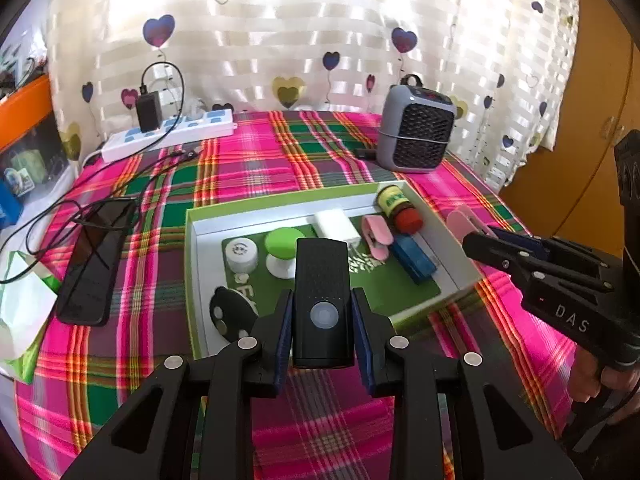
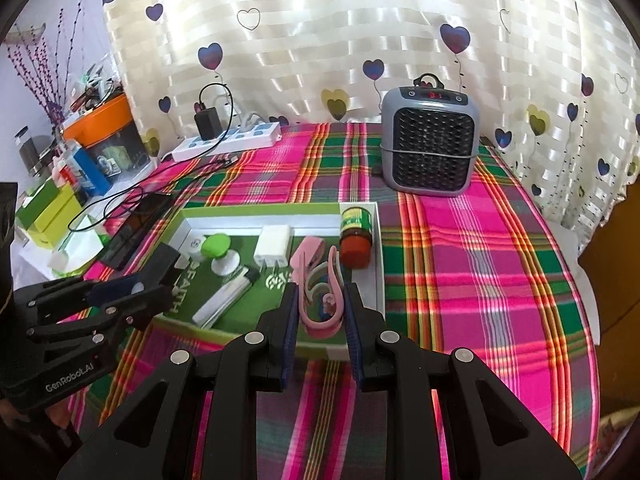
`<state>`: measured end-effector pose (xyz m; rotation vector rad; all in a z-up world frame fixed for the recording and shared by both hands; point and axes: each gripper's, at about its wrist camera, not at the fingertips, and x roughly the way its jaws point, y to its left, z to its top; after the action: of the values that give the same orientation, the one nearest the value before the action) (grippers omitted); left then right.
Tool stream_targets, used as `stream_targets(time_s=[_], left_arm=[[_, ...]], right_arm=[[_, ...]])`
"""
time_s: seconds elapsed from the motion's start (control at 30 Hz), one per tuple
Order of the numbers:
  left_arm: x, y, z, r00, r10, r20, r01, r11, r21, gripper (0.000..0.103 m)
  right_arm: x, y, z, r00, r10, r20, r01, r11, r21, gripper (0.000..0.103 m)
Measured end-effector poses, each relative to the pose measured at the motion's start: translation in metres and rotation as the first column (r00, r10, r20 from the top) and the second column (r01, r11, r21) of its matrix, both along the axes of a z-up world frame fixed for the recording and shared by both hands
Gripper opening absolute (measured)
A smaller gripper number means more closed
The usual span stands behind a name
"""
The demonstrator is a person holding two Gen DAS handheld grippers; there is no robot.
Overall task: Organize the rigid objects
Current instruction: 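Lower the black remote into box with left tool while right tool lowers pink hook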
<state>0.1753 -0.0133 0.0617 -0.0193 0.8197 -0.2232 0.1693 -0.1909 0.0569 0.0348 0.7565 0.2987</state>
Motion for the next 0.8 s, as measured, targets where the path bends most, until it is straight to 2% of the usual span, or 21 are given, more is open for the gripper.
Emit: stream_targets(time_s=[0.8], left_arm=[[0.027,0.011,-0.018,0.999,0.032,-0.038,-0.033,0.999,-0.011,0.027]], right_arm=[[0.06,0.026,-0.017,0.997,0.056,-0.056,-0.056,0.998,-0.001,0.023]])
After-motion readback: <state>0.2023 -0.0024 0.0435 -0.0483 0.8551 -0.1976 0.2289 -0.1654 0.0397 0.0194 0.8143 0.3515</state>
